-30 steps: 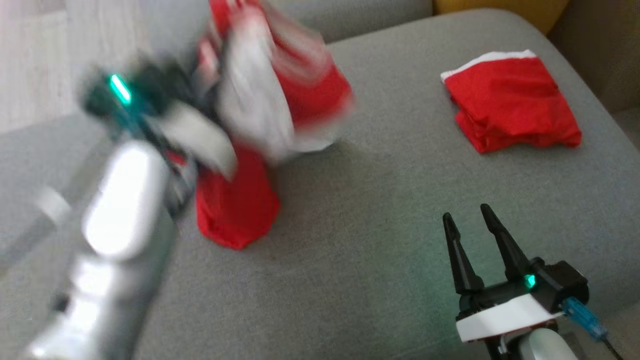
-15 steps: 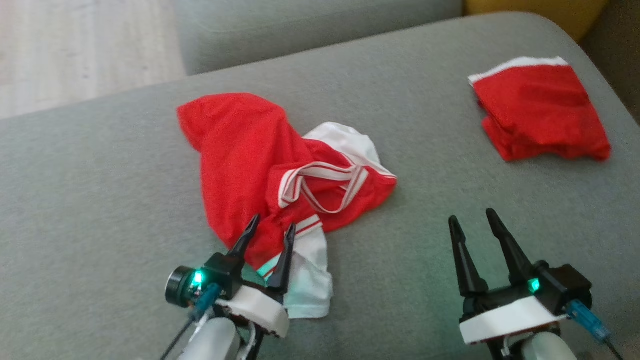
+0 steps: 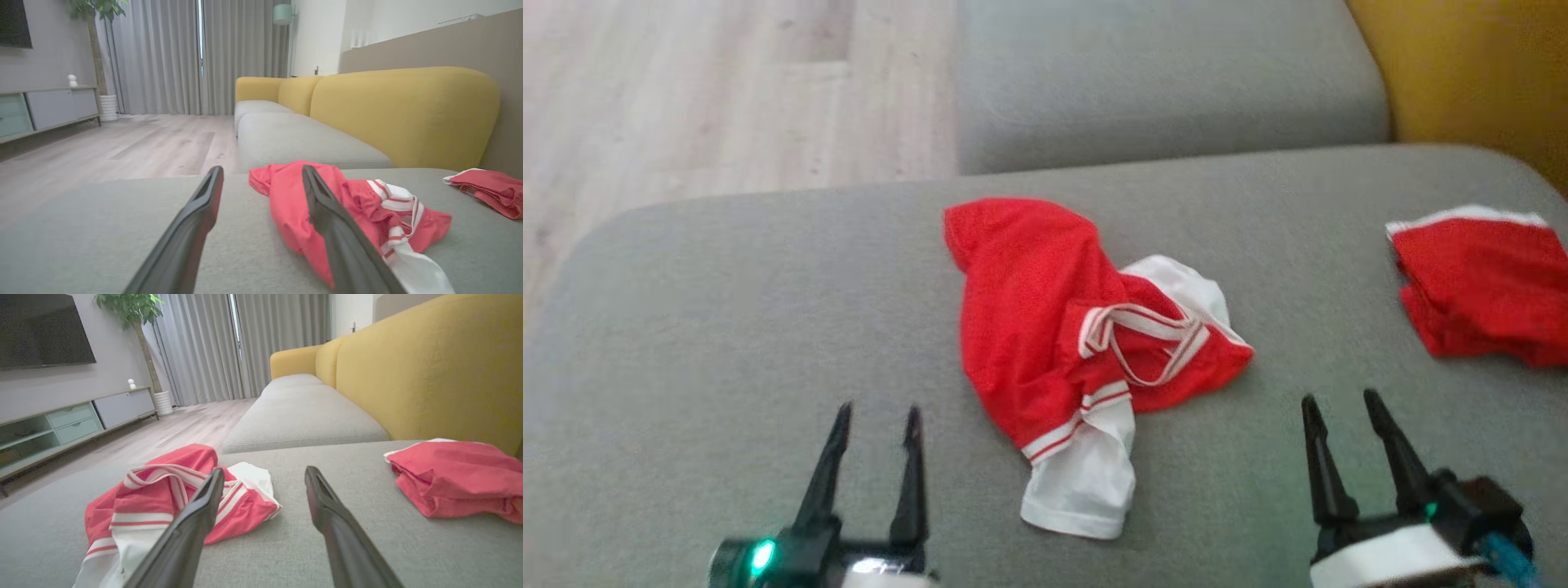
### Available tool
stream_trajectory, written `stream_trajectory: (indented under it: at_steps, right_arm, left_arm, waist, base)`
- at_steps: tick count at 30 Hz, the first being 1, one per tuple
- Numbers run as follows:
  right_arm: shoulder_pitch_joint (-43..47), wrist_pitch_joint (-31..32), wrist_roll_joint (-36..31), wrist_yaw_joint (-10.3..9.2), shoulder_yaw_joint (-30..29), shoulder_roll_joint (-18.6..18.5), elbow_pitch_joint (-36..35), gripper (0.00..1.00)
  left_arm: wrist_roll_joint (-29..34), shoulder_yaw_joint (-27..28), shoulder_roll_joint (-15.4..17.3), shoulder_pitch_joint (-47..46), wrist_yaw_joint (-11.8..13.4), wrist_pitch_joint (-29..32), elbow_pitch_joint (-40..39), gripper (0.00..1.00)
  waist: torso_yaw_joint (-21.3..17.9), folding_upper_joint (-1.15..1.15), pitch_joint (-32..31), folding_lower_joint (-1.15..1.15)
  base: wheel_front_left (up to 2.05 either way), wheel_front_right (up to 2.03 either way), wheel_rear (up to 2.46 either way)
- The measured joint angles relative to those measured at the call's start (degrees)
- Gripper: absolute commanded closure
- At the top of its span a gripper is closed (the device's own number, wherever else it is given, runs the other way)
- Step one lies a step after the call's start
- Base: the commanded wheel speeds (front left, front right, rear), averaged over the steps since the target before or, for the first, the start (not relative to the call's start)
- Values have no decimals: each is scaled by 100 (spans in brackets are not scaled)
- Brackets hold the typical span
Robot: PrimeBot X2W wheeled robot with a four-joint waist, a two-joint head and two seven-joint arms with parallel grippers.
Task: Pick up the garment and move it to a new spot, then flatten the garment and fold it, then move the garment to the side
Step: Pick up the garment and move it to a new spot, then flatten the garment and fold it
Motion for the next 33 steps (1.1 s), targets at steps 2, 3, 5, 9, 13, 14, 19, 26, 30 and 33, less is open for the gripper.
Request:
stream_trajectory:
  at_steps: [2, 3, 5, 9, 13, 14, 19, 26, 30, 33]
  right_arm:
    - [158, 0, -80, 0, -5, 16, 16, 0]
    - [242, 0, -94, 0, -13, 33, 27, 0]
    - [389, 0, -100, 0, -44, 69, 46, 0]
    - [502, 0, -189, 0, -103, 107, 71, 0]
    - [502, 0, -207, 0, -108, 119, 71, 0]
    - [502, 0, -214, 0, -108, 120, 73, 0]
    - [502, 0, -231, 0, -110, 124, 75, 0]
    - [502, 0, -230, 0, -132, 129, 85, 0]
    - [502, 0, -230, 0, -141, 131, 98, 0]
    - [501, 0, -230, 0, -141, 131, 102, 0]
  left_arm:
    - [111, 165, 27, 331, 83, -1, -213, 0]
    - [113, 268, 30, 490, 126, 0, -277, 0]
    - [174, 375, 55, 790, 142, 0, -335, 0]
    - [232, 510, 52, 1127, 168, 0, -357, 0]
    - [325, 505, 40, 1128, 73, 0, -381, 0]
    - [326, 506, 37, 1128, 54, 0, -380, 0]
    - [377, 514, 19, 1128, 37, 0, -381, 0]
    - [385, 523, -4, 1123, 9, 0, -383, 0]
    - [385, 520, -13, 1114, -12, 0, -383, 0]
    - [398, 519, -22, 1114, -12, 0, -387, 0]
  waist:
    - [126, 0, -91, 0]
    - [181, 0, -136, -1]
    - [286, 0, -216, -1]
    - [466, 0, -311, -1]
    - [543, 0, -349, 0]
    - [549, 0, -353, 0]
    - [552, 0, -348, 1]
    - [547, 0, -339, 1]
    - [538, 0, -346, 1]
    - [519, 0, -345, 1]
  base:
    - [0, 0, 0]
    - [0, 0, 0]
    - [0, 0, 0]
    - [0, 0, 0]
    - [0, 0, 0]
    - [0, 0, 0]
    - [0, 0, 0]
    - [0, 0, 0]
    - [0, 0, 0]
    - [0, 0, 0]
